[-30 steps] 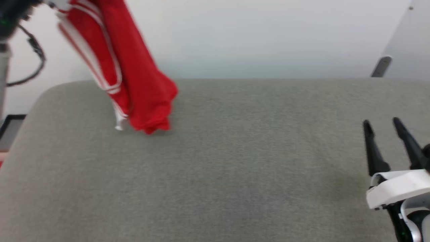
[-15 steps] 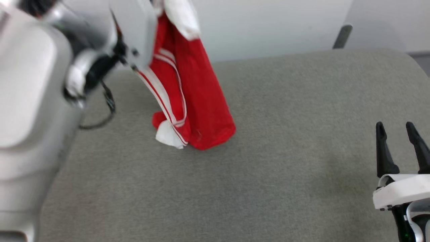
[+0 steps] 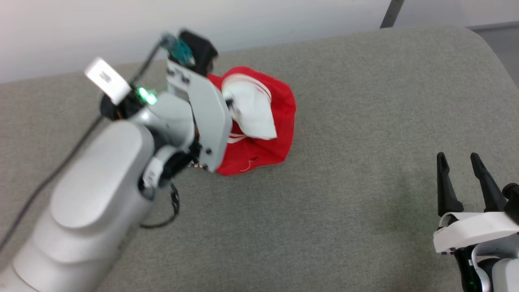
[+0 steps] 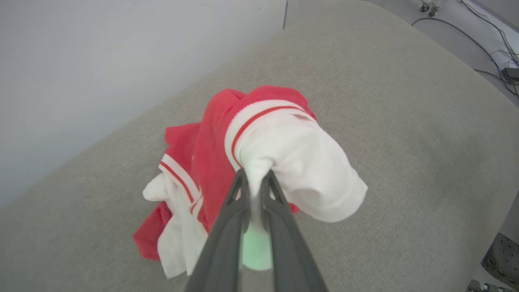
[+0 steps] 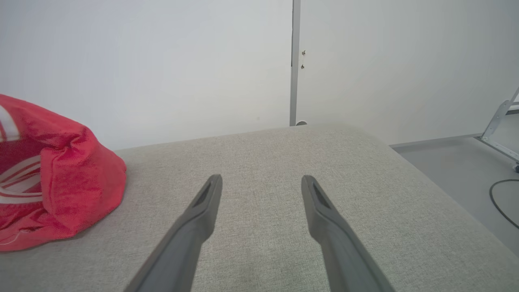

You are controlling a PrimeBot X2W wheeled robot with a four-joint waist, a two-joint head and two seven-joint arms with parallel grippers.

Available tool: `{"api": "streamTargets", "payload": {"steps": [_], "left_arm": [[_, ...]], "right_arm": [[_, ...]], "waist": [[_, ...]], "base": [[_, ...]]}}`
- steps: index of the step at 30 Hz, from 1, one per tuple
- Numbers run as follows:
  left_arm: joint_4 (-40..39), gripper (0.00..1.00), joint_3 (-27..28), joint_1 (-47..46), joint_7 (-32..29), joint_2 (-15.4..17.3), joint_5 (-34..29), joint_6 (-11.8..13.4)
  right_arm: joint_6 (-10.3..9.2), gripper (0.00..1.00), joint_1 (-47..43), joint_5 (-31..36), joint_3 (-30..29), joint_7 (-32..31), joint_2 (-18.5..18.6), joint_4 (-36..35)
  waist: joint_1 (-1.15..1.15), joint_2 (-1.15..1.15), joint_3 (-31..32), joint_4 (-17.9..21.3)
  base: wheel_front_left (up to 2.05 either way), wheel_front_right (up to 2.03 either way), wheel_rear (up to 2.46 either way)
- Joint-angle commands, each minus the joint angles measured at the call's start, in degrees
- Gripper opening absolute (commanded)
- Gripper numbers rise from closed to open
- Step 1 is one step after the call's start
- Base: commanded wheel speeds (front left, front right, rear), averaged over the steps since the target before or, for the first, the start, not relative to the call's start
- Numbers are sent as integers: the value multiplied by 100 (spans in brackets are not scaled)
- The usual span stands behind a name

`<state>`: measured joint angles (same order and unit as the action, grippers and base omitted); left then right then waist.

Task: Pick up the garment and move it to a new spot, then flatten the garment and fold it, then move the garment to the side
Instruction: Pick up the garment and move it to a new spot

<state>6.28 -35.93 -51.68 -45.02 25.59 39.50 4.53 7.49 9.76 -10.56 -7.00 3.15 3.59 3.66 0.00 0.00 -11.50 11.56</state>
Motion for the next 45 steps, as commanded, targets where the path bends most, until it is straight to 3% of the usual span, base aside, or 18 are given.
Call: {"api": "streamTargets", "payload": {"steps": [1, 25, 26, 29, 32, 33, 34, 36, 41, 43, 45], "left_arm": [[72, 0, -53, 198, 31, -65, 86, -15], [1939, 0, -717, 947, 751, -883, 254, -514], [1999, 16, -722, 920, 791, -909, 258, -545], [2117, 46, -707, 855, 897, -989, 301, -647], [2152, 49, -692, 835, 943, -1020, 355, -710], [2158, 54, -687, 813, 978, -1025, 353, -728], [2160, 70, -671, 806, 992, -1029, 381, -743], [2148, 69, -626, 818, 1027, -1065, 458, -762], [1973, 83, -519, 835, 1201, -990, 528, -813], [1880, 96, -469, 879, 1317, -935, 547, -836], [1750, 98, -422, 923, 1466, -856, 522, -853]], "right_arm": [[0, 100, 58, -66, 32, 65, -11, 69], [-1, 100, 350, -123, 497, 276, 61, 574], [0, 100, 343, -129, 499, 272, 73, 580], [-1, 100, 294, -126, 503, 249, 114, 590], [-1, 100, 250, -117, 515, 228, 143, 583], [-1, 100, 230, -119, 516, 210, 156, 580], [-1, 100, 221, -120, 529, 201, 169, 570], [-1, 100, 175, -118, 536, 172, 199, 552], [0, 100, 123, -127, 604, 85, 268, 483], [-1, 100, 109, -125, 626, 49, 291, 444], [-1, 100, 72, -117, 643, 18, 323, 415]], "waist": [[0, 0, -84, 64], [0, 0, -30, 130], [0, 0, -4, 118], [0, 0, 104, 61], [0, 0, 184, 17], [0, 0, 232, -13], [0, 0, 268, -35], [0, 0, 360, -95], [0, 0, 554, -239], [0, 0, 634, -304], [0, 0, 724, -379]], "base": [[0, 0, 0], [0, 0, 0], [0, 0, 0], [0, 0, 0], [0, 0, 0], [0, 0, 0], [0, 0, 0], [0, 0, 0], [0, 0, 0], [0, 0, 0], [0, 0, 0]]}}
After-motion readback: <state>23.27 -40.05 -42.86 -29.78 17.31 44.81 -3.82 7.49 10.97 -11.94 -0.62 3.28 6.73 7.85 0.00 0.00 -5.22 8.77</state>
